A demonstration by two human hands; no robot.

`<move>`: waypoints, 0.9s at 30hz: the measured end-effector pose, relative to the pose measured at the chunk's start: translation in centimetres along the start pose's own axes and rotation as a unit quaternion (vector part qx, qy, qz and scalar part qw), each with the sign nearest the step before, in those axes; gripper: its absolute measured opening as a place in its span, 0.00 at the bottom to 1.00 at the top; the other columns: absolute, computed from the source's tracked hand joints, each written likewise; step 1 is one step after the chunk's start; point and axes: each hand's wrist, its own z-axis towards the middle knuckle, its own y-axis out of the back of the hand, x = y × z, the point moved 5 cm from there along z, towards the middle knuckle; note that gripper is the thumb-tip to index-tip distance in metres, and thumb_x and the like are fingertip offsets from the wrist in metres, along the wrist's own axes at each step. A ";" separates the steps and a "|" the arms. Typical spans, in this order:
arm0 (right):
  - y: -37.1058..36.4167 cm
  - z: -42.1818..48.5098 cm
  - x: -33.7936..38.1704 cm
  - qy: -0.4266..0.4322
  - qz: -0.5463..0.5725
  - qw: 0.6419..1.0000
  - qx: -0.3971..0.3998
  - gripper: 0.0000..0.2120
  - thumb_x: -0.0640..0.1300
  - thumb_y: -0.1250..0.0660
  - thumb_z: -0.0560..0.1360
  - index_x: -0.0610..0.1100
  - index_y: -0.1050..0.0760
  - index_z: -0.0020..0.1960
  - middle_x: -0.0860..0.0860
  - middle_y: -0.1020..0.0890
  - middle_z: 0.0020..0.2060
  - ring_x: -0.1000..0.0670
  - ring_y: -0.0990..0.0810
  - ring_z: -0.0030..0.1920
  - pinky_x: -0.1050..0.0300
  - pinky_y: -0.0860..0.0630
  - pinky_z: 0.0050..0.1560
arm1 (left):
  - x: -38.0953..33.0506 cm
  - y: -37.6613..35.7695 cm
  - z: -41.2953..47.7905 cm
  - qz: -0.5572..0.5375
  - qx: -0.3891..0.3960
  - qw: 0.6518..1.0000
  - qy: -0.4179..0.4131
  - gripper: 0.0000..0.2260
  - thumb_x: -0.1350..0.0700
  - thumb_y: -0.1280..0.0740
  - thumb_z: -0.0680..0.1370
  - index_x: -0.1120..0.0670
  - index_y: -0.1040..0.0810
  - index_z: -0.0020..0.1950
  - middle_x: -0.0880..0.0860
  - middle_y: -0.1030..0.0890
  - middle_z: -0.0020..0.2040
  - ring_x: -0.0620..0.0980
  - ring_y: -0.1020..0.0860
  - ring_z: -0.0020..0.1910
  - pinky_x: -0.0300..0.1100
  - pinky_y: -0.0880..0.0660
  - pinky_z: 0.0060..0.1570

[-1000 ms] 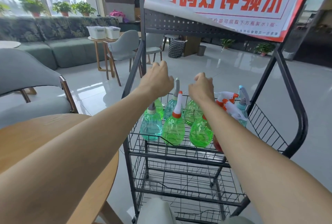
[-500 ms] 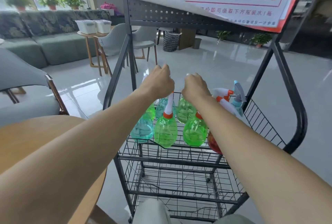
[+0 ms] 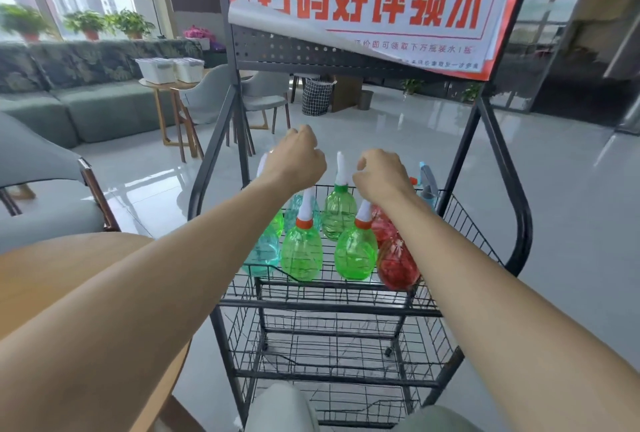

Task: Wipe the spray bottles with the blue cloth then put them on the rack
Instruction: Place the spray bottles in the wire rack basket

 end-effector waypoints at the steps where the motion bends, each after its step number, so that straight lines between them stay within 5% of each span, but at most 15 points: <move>1: 0.1 -0.5 0.0 0.007 -0.009 1.000 -0.007 0.10 0.34 0.36 0.78 0.34 0.18 0.54 0.36 0.17 0.52 0.35 0.19 0.56 0.45 0.19 0.54 | -0.4 -0.1 -0.4 0.001 0.000 1.000 -0.005 0.14 0.57 0.40 0.84 0.57 0.27 0.69 0.58 0.25 0.66 0.60 0.22 0.58 0.57 0.22 0.59; 5: 0.0 -1.9 -0.3 0.027 -0.050 0.998 -0.026 0.13 0.34 0.35 0.79 0.36 0.21 0.62 0.37 0.19 0.58 0.36 0.25 0.64 0.43 0.22 0.60 | -1.3 -0.5 -2.0 0.021 -0.001 1.000 -0.021 0.14 0.57 0.40 0.84 0.58 0.28 0.69 0.58 0.25 0.65 0.60 0.22 0.57 0.51 0.27 0.51; 13: -1.3 -3.4 -0.4 0.042 -0.040 0.998 -0.016 0.17 0.30 0.35 0.78 0.39 0.23 0.66 0.40 0.25 0.63 0.37 0.22 0.61 0.45 0.24 0.58 | -0.4 0.2 -3.2 0.015 0.000 1.000 -0.025 0.13 0.59 0.40 0.84 0.58 0.27 0.67 0.58 0.25 0.66 0.59 0.22 0.57 0.54 0.24 0.57; 22: -1.9 -3.6 0.7 0.018 0.039 0.999 0.003 0.09 0.39 0.30 0.76 0.37 0.15 0.54 0.39 0.14 0.50 0.38 0.16 0.50 0.49 0.18 0.50 | 0.0 0.3 -3.3 0.019 0.001 1.000 -0.019 0.13 0.59 0.39 0.83 0.57 0.27 0.67 0.58 0.25 0.66 0.59 0.22 0.57 0.56 0.24 0.59; 27: -2.2 -3.7 1.5 0.009 0.032 0.999 0.013 0.11 0.38 0.30 0.77 0.38 0.15 0.58 0.38 0.14 0.51 0.37 0.17 0.48 0.52 0.21 0.46 | -0.1 0.5 -3.1 0.022 0.001 1.000 -0.020 0.14 0.58 0.39 0.83 0.57 0.27 0.68 0.58 0.25 0.67 0.59 0.22 0.57 0.56 0.23 0.58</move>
